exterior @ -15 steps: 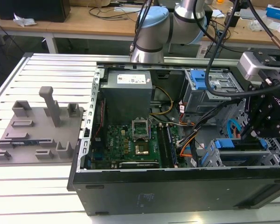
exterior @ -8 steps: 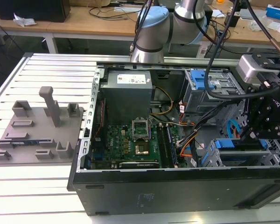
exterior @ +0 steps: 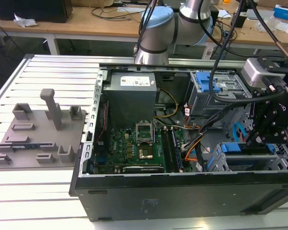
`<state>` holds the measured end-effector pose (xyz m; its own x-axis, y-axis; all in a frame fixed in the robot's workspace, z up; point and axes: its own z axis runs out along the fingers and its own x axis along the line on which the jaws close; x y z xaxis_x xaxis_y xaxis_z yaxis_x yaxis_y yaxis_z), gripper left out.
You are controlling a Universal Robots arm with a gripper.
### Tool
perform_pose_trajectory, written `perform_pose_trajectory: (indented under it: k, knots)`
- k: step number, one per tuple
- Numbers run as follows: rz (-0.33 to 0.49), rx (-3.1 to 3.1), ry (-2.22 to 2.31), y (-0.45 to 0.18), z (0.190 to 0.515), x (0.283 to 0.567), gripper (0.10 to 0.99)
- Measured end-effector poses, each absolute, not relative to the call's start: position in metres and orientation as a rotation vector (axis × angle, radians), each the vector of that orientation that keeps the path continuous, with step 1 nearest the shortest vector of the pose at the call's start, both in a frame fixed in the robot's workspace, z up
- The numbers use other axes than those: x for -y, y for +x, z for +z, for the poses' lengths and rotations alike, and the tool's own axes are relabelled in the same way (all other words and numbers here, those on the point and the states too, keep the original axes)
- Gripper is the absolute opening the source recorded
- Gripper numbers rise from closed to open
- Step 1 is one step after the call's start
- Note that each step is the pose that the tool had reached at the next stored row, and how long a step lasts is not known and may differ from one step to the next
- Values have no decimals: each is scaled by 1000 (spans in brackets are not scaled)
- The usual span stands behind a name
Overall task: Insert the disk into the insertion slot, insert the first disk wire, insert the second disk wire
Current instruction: 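Insert the second disk wire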
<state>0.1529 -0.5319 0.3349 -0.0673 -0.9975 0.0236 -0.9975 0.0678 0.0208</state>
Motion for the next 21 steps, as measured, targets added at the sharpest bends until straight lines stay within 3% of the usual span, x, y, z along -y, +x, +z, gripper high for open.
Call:
perform_pose_trajectory:
  k: [2, 3, 9, 10, 12, 21]
  knots:
    - [-3, 2274, 2125, 152, 335, 532, 173]
    - [-1, 2273, 2124, 152, 337, 532, 235]
    - [2, 2273, 2124, 152, 375, 531, 235]
    - [2, 2273, 2124, 152, 384, 531, 220]
    - [3, 2274, 2124, 152, 390, 530, 106]
    - [4, 2273, 2124, 152, 390, 530, 106]
